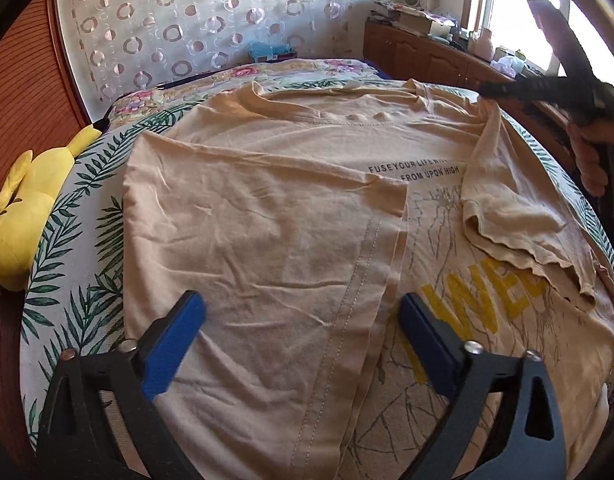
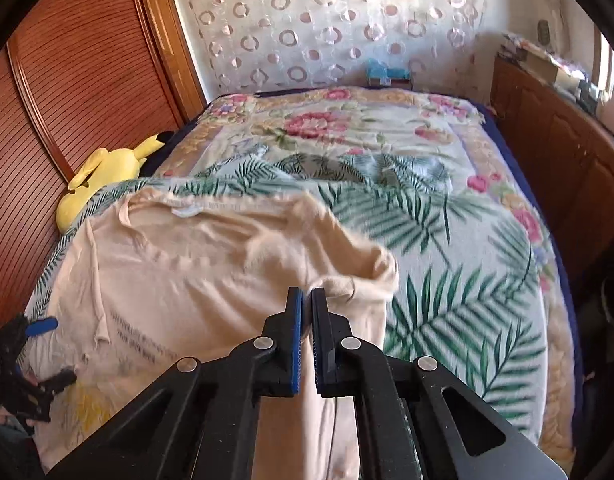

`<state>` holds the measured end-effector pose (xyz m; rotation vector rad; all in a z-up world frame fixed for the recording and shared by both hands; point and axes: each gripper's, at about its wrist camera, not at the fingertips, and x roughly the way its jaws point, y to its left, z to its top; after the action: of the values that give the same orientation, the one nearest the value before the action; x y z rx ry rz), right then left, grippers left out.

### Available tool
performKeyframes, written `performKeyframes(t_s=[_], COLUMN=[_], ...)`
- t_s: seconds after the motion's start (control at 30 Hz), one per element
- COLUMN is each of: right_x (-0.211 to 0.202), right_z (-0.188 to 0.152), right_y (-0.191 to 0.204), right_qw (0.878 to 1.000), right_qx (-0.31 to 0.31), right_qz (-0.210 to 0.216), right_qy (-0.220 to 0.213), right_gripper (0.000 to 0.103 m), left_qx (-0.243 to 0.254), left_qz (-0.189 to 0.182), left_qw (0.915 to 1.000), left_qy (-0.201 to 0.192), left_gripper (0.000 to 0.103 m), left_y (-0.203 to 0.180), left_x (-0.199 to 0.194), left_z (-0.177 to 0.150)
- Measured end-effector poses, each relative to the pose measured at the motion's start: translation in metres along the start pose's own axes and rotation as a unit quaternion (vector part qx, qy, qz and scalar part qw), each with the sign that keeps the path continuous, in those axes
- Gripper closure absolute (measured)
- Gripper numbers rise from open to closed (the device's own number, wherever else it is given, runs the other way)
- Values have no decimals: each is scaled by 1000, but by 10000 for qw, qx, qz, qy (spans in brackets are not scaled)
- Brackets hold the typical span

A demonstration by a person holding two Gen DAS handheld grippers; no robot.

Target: Fold small clothes

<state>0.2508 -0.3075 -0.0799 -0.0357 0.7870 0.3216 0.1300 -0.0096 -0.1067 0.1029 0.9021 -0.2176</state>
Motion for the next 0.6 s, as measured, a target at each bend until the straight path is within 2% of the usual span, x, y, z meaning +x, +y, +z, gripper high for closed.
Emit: performKeyframes(t_s=[0.1,0.17,0.23,0.3,0.33,0.37,0.6], right_x=[3,6,1,0,-3,-4,-16], right_z=[9,9,2,-5,-10,-14,-42], right_y=[13,16,18,18,15,14,-4], right_qw=[9995,9992,9994,9993,9991,9990,9981], right_qx=[-125,-150,-169,-234,-273,-304,-461], right_qz=[-264,-360,-251,-253,-277,-286,-288], right_qy=[-109,-104,-157,-144,-142,-138,274], right_gripper=[95,81,80,73,63,58,58], left_qx=[22,21,20,20,21,23,20], left_qz=[19,16,15,16,18,20,15], left_qw=[10000,10000,10000,10000,10000,10000,10000], left_qy=[0,1,0,1,2,2,4], left_gripper=[0,0,0,0,0,0,0], left_y=[-1,-1,-1,-1,-1,-1,-1], left_x=[-1,-1,-1,-1,-1,-1,-1], left_z=[0,0,-1,-1,-1,-1,-1])
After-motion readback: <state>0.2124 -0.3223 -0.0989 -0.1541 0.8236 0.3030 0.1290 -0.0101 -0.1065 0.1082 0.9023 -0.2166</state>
